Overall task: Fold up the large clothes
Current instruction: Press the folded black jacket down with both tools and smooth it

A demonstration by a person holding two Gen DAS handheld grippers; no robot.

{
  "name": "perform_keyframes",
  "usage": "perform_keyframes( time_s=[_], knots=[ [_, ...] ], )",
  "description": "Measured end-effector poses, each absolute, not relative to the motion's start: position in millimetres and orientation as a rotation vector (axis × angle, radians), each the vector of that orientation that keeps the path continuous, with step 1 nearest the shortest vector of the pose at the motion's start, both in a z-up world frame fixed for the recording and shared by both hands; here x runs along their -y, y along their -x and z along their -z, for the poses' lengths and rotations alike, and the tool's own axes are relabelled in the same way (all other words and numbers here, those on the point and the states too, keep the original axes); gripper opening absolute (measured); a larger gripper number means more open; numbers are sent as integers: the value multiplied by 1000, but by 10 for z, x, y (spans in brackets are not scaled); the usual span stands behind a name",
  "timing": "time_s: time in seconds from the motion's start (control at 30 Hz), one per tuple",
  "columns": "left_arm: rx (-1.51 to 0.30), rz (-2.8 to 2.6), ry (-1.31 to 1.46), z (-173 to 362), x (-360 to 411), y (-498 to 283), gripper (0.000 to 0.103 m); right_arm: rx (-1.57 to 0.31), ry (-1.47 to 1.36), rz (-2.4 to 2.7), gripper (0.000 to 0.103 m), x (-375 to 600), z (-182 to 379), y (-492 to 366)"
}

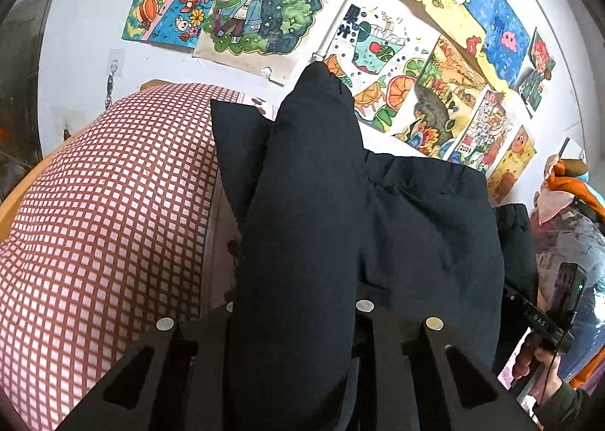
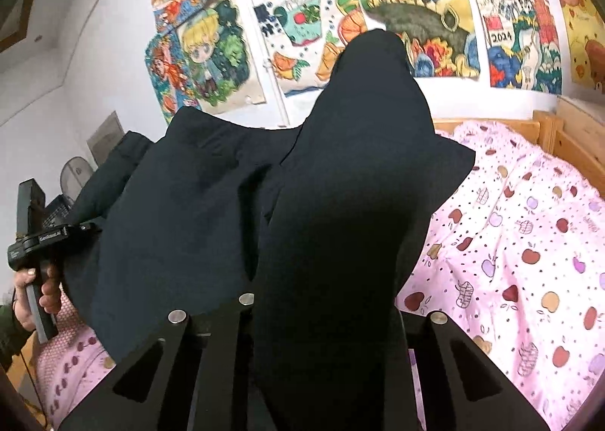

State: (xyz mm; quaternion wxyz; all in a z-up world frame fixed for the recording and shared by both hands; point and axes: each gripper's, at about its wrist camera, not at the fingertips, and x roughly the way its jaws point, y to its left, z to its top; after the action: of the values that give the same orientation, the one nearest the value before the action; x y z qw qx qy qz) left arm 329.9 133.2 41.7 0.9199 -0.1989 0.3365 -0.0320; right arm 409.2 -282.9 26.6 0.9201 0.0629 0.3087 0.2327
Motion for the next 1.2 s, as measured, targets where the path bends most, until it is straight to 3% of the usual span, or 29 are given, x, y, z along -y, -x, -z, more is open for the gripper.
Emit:
perform_keyframes(
  time_s=[0.5,0.97,1.2],
  knots=[
    [-761,65,434,-775,-1300,-2727,19,-627,-50,-494,17,2821,-832,-3471],
    [-884,11,454,-533,-1305,-2297,19,-783,-39,-460,17,2750,-641,-3143],
    [-901,-15,485,-369,-1396,-2322,25,-821,-69,-415,21,2771,-469,-3182]
  ],
)
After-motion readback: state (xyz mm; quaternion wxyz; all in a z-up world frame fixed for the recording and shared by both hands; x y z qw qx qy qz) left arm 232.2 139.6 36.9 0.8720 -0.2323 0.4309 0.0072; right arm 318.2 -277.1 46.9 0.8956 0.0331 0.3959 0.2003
